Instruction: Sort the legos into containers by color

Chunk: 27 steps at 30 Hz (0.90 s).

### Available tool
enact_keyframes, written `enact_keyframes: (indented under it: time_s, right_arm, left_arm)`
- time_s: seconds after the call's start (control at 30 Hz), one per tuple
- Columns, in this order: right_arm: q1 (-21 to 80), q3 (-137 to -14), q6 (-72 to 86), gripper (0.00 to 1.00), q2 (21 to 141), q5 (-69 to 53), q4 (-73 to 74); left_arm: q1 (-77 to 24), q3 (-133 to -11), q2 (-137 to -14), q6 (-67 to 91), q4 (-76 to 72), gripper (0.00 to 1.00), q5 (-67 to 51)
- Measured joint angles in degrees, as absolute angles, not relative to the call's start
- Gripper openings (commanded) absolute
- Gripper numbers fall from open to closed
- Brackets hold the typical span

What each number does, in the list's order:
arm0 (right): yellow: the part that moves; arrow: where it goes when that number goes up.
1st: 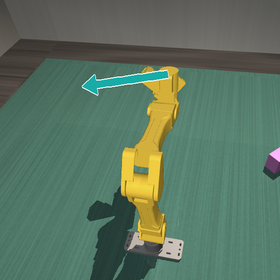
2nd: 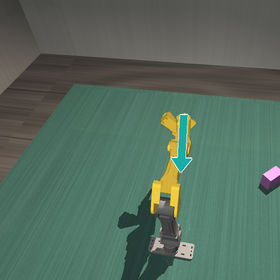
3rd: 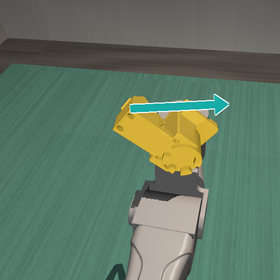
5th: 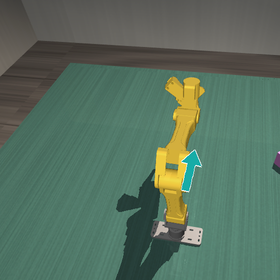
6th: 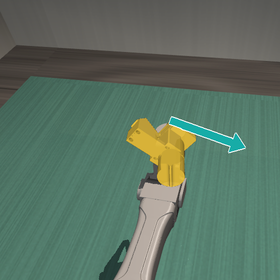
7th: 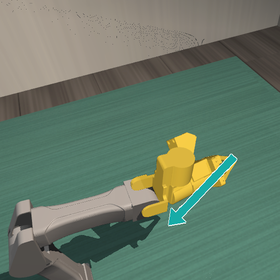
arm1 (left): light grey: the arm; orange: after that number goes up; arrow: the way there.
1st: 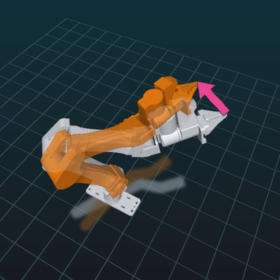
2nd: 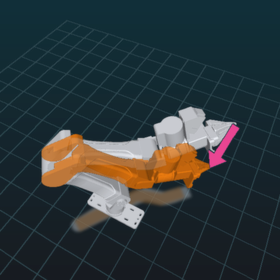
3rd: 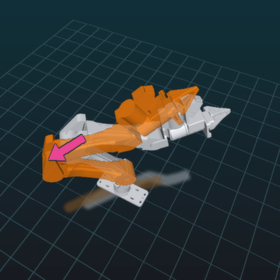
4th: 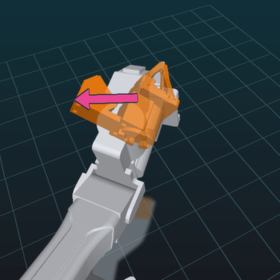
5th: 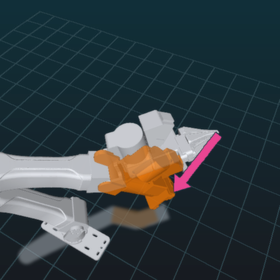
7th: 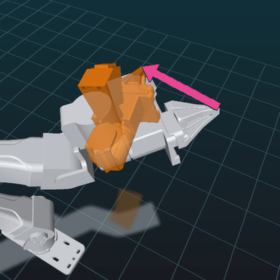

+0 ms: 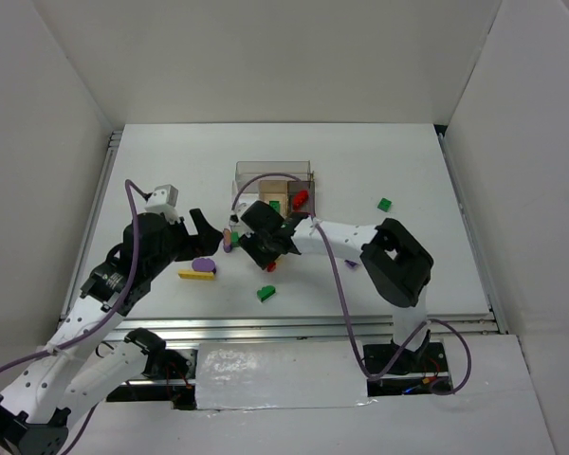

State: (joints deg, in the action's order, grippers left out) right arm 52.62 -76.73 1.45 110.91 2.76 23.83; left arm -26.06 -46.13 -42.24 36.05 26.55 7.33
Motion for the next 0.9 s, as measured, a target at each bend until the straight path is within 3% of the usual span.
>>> enact_keyframes:
  time_s: [0.3,0.53,0.9]
  right_arm:
    - [52.62,-67.35,4.56,0.33,90.3,3.05,21.34]
    - [52.97,-54.22,6.55,0.33,66.81,-5.41,12.43]
    - [53.01,-52.9,7.9,0.34,63.99,-8.91,10.7]
  left_arm:
    - [-26.06,-45.47,-41.58,36.42,23.38,1.0,2.52]
    - [-26.13,-41.23,-42.7,43.09,8.93,1.0,-12.8]
    - [-29.06,-37.91,-50.94,54.63,-10.26,0.96,-26.39]
